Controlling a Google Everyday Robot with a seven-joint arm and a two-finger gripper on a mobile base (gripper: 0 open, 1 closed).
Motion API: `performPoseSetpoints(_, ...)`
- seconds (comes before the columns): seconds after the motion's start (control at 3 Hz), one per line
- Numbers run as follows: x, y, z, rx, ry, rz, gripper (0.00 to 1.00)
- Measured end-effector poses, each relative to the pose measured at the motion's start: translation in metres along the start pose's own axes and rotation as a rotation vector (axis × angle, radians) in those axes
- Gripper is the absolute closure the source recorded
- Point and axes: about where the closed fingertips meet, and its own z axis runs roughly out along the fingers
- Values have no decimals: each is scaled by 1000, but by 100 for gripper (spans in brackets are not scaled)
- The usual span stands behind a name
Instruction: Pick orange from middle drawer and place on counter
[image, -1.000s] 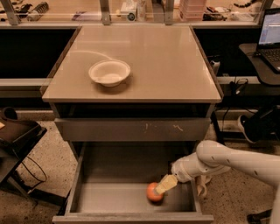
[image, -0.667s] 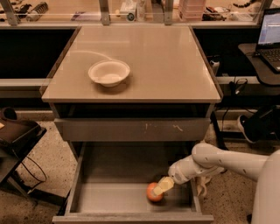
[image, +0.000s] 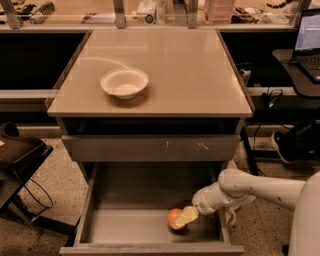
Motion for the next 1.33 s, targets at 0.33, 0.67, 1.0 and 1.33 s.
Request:
performPoseSetpoints(0.33, 6, 25, 14, 45, 18, 11, 0)
performPoseSetpoints(0.67, 33, 37, 32, 56, 36, 46, 0)
performPoseSetpoints(1.0, 21, 39, 14, 29, 36, 36, 0)
performPoseSetpoints(1.33, 21, 39, 15, 29, 36, 36, 0)
